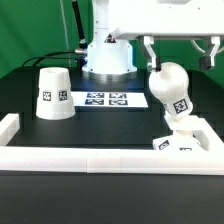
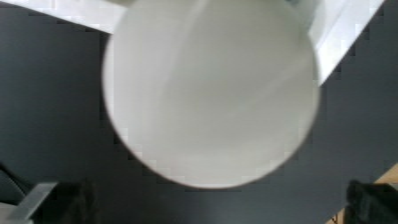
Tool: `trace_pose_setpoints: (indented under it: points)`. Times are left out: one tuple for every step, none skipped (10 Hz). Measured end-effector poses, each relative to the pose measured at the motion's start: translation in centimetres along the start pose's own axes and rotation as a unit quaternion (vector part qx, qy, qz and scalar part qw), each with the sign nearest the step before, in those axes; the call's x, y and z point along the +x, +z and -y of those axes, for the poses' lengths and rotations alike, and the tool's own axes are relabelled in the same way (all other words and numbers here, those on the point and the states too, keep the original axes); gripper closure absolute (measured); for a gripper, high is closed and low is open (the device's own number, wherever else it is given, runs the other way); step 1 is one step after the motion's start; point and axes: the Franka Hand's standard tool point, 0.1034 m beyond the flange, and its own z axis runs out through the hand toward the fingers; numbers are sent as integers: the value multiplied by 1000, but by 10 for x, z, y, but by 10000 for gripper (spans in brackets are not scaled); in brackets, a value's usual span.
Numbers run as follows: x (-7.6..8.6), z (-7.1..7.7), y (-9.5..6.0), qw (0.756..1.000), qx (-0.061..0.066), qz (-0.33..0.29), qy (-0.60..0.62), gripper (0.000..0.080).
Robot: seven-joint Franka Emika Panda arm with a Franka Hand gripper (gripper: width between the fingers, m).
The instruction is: Assemble lamp
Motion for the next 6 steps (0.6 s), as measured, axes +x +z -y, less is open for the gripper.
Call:
trace_pose_setpoints:
  points:
    - [-2, -3, 1, 1000, 0, 4, 3, 100]
    - [-3, -2, 1, 1000, 1, 5, 3, 100]
    - [-3, -1, 1, 1000, 3, 13, 3, 100]
    - [-3, -1, 1, 1000, 3, 12, 3, 100]
    - [-11, 2, 2, 999, 14, 52, 3, 100]
    - [-10, 4, 0, 995, 27, 98, 3, 100]
